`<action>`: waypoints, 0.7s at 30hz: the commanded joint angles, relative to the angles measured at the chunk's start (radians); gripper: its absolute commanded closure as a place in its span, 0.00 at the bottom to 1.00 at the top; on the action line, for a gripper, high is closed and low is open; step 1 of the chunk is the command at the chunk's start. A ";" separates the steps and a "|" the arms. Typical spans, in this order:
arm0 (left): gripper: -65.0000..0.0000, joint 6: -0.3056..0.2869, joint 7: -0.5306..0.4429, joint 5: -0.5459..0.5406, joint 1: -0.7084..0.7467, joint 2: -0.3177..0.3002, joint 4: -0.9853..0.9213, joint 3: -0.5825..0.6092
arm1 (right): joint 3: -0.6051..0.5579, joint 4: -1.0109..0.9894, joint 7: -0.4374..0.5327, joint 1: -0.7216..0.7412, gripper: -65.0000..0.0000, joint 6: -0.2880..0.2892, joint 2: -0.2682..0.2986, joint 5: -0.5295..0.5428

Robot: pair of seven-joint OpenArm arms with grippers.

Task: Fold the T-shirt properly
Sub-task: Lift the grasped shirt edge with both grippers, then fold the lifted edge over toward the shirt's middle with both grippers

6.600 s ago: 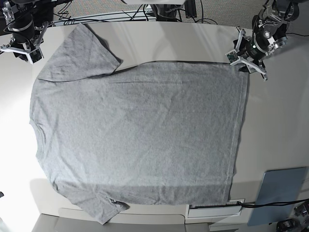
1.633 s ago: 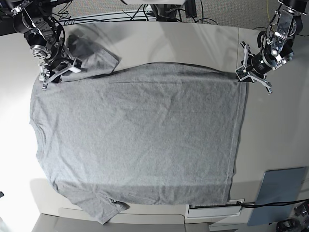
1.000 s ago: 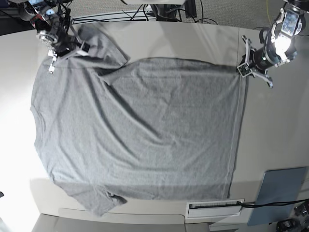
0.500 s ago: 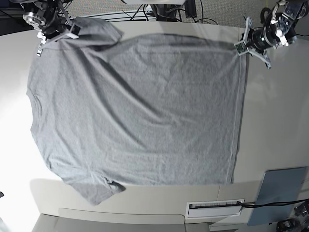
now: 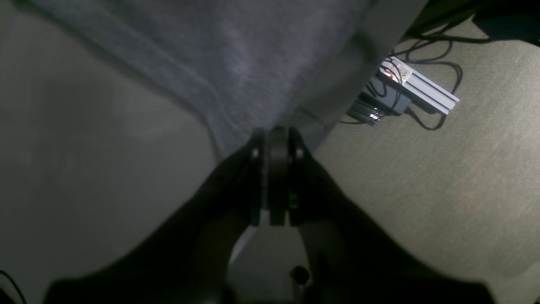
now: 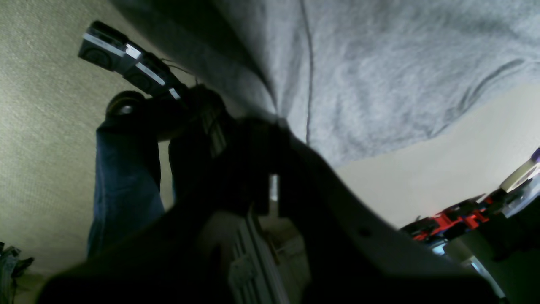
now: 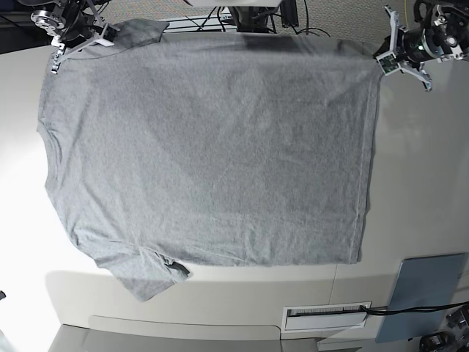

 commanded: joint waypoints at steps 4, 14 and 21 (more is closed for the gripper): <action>1.00 0.002 -0.011 -0.003 0.003 -0.019 0.012 -0.016 | 0.009 0.014 -0.007 -0.007 1.00 -0.030 0.014 -0.043; 1.00 0.097 -0.030 -0.003 -0.003 -0.018 0.012 -0.016 | 0.015 0.014 -0.003 0.095 1.00 -0.150 0.014 -0.134; 1.00 0.163 -0.029 0.015 -0.101 0.038 0.006 -0.016 | 0.015 0.011 0.040 0.220 1.00 -0.148 0.014 -0.057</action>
